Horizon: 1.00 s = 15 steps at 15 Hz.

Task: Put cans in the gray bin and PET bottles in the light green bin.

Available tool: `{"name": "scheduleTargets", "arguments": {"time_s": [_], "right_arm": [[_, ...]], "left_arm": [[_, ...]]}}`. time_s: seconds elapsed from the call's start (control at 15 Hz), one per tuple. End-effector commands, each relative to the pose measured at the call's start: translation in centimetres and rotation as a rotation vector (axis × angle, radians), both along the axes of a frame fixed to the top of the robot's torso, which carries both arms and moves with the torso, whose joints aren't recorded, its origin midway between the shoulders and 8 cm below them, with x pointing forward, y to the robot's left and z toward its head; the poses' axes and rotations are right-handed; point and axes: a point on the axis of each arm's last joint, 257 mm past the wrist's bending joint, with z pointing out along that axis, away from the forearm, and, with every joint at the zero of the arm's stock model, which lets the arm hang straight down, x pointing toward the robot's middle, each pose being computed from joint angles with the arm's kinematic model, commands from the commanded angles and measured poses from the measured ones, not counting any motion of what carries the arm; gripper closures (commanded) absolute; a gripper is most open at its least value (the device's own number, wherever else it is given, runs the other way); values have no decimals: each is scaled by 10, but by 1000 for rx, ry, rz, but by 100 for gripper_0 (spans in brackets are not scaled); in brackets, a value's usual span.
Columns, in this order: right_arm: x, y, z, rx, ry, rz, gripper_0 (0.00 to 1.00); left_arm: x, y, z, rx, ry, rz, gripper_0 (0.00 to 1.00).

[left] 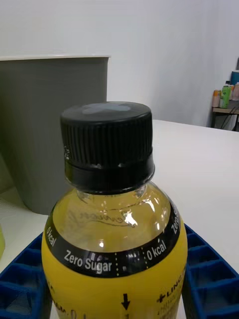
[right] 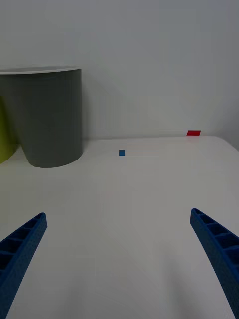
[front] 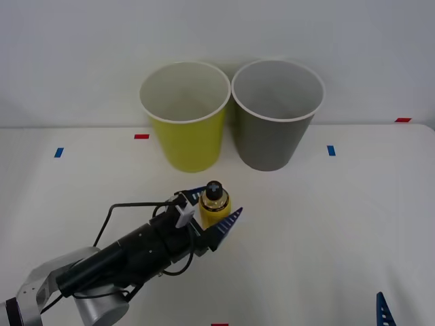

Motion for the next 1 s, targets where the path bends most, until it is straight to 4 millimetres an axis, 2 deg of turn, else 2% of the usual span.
{"name": "scheduleTargets", "arguments": {"time_s": [0.07,0.47,0.67,1.0], "right_arm": [[0,0,0,0,0,0,0],[0,0,0,0,0,0,0],[0,0,0,0,0,0,0],[0,0,0,0,0,0,0]], "left_arm": [[-1,-1,-1,6,-2,-3,100],[-4,-2,0,18,10,-13,100],[-16,-4,14,61,39,-47,100],[-12,-5,45,89,29,-50,100]]}}
